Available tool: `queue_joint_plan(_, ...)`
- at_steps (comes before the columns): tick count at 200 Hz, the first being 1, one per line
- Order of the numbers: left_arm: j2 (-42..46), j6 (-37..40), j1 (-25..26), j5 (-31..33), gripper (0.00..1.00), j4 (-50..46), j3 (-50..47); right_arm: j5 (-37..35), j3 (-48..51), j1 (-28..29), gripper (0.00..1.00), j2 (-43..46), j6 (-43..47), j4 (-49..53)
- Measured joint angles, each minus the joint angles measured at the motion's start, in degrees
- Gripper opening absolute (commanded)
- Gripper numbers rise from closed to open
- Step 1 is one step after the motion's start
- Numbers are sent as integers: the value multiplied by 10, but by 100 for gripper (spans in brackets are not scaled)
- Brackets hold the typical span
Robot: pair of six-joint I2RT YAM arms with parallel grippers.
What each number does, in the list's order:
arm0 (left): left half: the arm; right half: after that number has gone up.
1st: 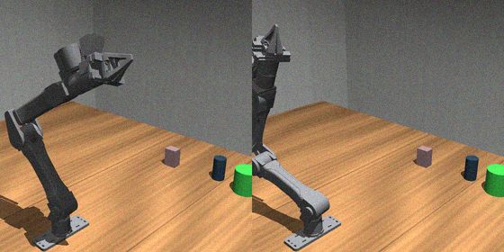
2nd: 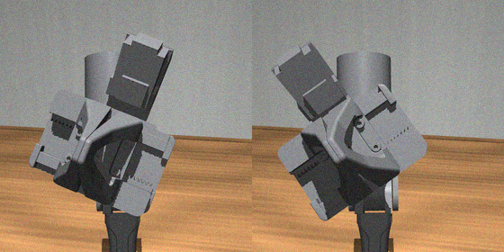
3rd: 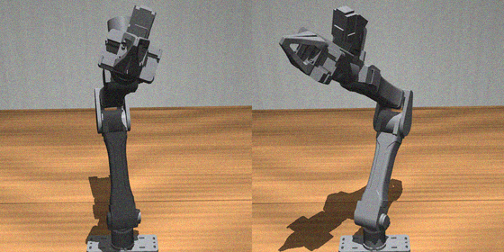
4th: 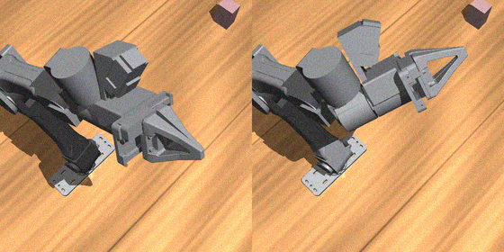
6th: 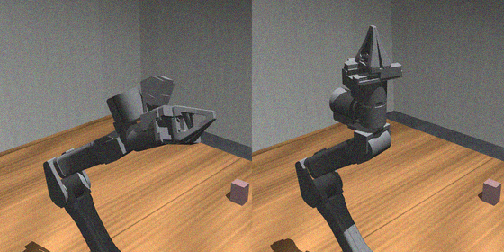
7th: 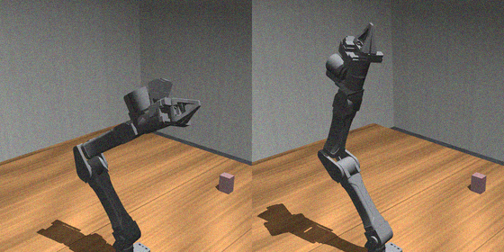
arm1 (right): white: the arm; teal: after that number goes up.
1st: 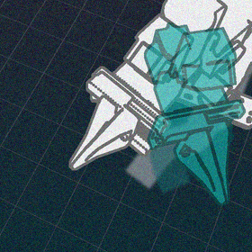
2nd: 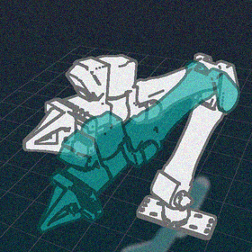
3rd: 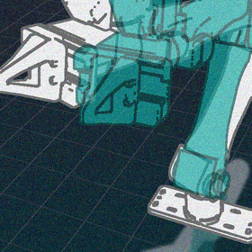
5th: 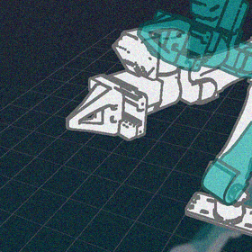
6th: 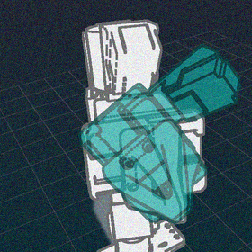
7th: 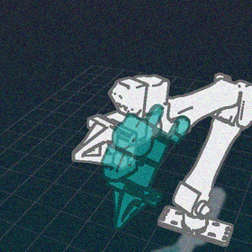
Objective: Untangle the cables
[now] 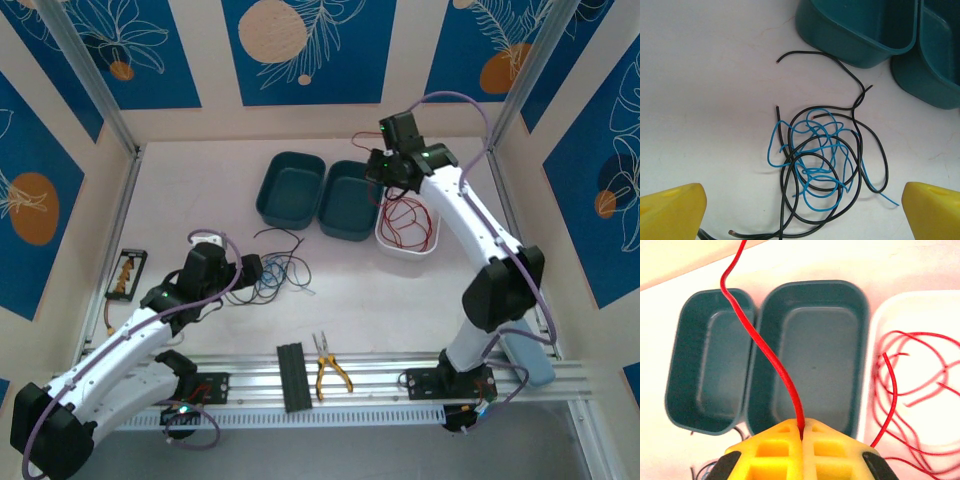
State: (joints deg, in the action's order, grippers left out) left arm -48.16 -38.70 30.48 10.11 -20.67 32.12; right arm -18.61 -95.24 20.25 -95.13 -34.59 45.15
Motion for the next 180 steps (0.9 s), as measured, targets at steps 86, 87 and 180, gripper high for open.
queue_joint_plan(86, 0, 0, 0, 0, 100, 0, 0, 13, 197, -87, 0, 68, -24, -14)
queue_joint_plan(87, 0, 0, 0, 0, 100, 0, 0, 13, 198, -87, 0, 68, -24, -14)
queue_joint_plan(180, 0, 0, -1, 0, 100, -2, -4, 39, 209, -103, 0, -67, -25, -68)
